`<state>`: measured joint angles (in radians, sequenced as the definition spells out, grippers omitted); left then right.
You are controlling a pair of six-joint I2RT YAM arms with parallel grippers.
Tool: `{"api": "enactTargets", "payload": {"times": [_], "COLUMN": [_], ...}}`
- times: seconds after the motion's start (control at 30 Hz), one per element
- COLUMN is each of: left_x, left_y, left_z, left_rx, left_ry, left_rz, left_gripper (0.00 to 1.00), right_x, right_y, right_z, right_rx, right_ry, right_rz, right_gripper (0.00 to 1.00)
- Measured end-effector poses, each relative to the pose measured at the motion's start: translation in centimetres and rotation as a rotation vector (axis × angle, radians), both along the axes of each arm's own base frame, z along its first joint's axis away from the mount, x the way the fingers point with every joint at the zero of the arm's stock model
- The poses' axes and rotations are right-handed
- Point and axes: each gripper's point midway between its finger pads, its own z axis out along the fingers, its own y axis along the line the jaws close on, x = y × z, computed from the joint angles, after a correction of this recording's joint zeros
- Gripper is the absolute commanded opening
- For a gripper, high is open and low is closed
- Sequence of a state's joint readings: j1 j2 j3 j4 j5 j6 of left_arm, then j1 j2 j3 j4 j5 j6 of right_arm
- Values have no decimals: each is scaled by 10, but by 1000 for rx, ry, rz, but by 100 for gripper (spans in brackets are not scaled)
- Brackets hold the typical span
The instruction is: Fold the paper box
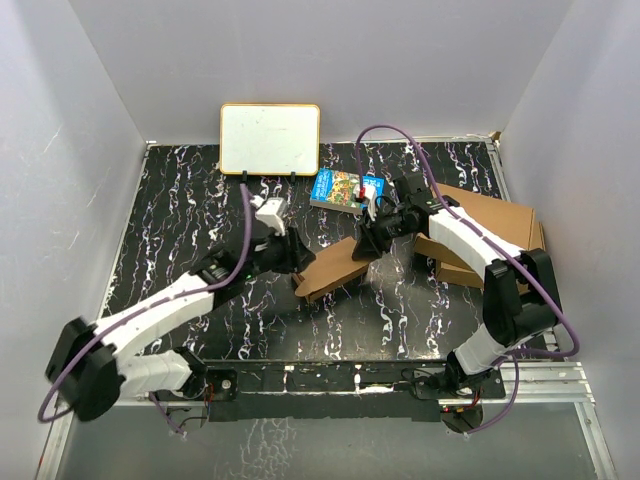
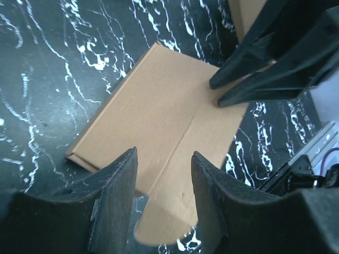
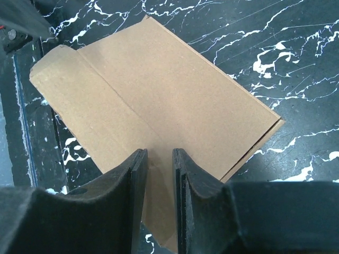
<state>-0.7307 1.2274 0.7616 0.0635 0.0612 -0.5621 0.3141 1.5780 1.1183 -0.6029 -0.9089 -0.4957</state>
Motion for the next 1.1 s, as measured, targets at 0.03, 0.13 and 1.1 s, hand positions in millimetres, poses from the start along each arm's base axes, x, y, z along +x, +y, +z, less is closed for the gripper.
{"api": "enactTargets", "payload": {"times": [0.03, 0.13, 1.1], "left_x": [-2, -17, -61], "left_y": [6, 26, 24], "left_z": [10, 19, -75], "left_rx": [-17, -66, -295], "left_ry": [-23, -49, 246], "left_rz": [17, 62, 126], "left_gripper": [37, 19, 35], "right_x": [0, 1, 3], "right_y": [0, 0, 3], "right_z": [-1, -4, -9], "right_rx": [-1, -4, -12], "right_ry": [2, 13, 32], "right_rz": [0, 0, 7], "right_gripper": [30, 30, 31]}}
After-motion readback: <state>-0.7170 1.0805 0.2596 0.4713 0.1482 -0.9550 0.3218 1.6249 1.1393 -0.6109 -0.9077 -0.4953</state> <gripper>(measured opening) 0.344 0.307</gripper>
